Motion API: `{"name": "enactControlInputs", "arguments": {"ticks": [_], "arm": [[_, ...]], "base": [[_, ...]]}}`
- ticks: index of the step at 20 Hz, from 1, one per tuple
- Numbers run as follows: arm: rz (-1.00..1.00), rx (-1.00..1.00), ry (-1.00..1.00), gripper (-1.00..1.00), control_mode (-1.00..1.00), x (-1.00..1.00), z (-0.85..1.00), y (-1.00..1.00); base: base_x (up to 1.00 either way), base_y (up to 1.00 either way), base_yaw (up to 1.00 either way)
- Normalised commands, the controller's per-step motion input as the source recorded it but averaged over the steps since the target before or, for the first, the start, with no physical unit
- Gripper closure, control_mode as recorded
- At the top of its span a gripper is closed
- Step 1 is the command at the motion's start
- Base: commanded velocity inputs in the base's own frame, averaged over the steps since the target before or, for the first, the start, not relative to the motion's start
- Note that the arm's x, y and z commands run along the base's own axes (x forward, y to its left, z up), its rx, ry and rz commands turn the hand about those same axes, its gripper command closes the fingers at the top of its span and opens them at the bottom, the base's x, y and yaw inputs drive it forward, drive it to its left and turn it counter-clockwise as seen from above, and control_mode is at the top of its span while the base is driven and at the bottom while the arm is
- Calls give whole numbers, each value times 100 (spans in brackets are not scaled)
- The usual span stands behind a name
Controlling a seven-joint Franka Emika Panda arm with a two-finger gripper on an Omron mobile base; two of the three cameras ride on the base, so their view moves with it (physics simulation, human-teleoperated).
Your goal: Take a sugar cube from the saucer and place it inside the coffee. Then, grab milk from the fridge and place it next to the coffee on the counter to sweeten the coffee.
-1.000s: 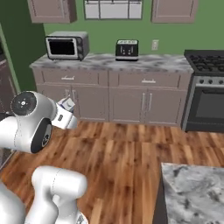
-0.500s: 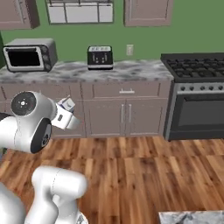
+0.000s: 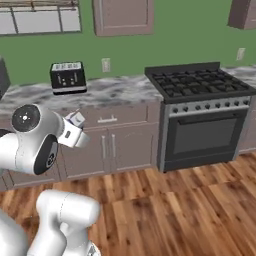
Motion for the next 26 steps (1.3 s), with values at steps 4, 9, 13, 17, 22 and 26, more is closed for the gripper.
{"name": "enactControlInputs", "arguments": {"ticks": [4,9,13,17,22,26], "arm": [[0,0,0,100,100,0,0,0],[0,0,0,100,100,0,0,0],[0,0,0,100,100,0,0,0],[0,0,0,100,100,0,0,0],[0,0,0,100,100,0,0,0],[0,0,0,100,100,0,0,0]], "base": [[100,-44,-42],[100,-45,-41],[100,-51,-38],[100,-54,-31],[100,-55,-24],[100,-58,-14]]}}
